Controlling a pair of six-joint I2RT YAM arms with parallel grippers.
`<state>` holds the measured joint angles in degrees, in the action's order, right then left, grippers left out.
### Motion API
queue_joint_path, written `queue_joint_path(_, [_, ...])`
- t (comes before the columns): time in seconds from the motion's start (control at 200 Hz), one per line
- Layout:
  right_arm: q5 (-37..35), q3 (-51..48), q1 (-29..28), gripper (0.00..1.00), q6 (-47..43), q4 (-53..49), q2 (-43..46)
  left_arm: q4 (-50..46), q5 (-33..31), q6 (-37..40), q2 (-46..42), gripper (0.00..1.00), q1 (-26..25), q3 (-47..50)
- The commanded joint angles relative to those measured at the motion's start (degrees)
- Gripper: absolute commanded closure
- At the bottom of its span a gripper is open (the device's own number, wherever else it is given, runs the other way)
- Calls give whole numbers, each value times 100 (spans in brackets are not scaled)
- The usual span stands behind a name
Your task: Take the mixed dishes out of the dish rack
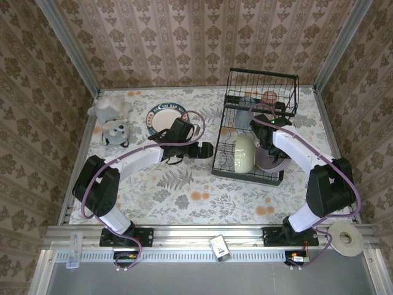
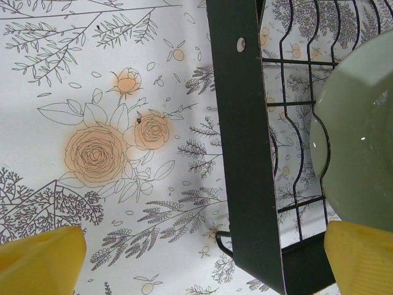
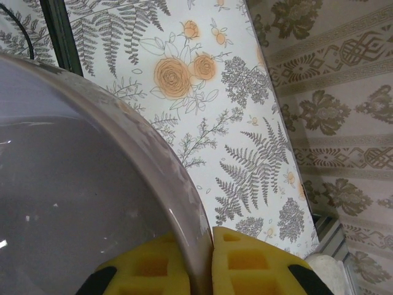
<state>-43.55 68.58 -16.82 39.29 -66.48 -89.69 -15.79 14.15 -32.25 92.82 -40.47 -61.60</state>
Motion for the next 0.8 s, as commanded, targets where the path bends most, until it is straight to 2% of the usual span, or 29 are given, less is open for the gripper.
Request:
queue_joint_path(0.0, [-820, 367, -11, 100, 203, -380, 18, 55, -9, 140, -122, 1, -41, 41])
queue_joint_path(0.44, [-1624, 711, -79, 100, 255, -976, 85, -68, -4, 186, -141, 0, -49, -55])
queue_joint_path(0.795, [-1752, 801, -273, 100, 48, -1128, 1226, -333, -213, 341, -463, 0, -37, -168])
